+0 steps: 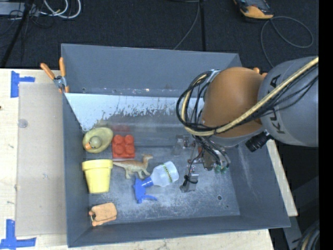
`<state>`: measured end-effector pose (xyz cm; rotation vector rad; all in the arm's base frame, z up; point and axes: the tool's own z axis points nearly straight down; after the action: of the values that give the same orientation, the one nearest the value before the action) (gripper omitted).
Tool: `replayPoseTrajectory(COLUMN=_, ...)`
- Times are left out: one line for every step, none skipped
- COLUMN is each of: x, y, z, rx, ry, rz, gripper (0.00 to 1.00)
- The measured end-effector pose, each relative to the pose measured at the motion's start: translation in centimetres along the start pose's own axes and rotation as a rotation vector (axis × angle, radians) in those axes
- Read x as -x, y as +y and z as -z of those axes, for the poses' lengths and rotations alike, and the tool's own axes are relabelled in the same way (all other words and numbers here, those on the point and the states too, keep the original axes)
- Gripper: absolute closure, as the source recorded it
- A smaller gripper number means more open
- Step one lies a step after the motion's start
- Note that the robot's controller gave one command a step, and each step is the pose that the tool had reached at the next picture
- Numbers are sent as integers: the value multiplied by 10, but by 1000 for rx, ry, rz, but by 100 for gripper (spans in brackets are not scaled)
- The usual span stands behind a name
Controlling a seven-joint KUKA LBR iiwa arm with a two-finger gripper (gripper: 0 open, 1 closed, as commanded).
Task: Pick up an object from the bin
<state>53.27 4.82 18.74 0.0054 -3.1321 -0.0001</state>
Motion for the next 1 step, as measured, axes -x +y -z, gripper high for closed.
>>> replayPoseTrajectory(x=1, y=0, z=5, rx=0, ry=-8, rz=-1, gripper=0)
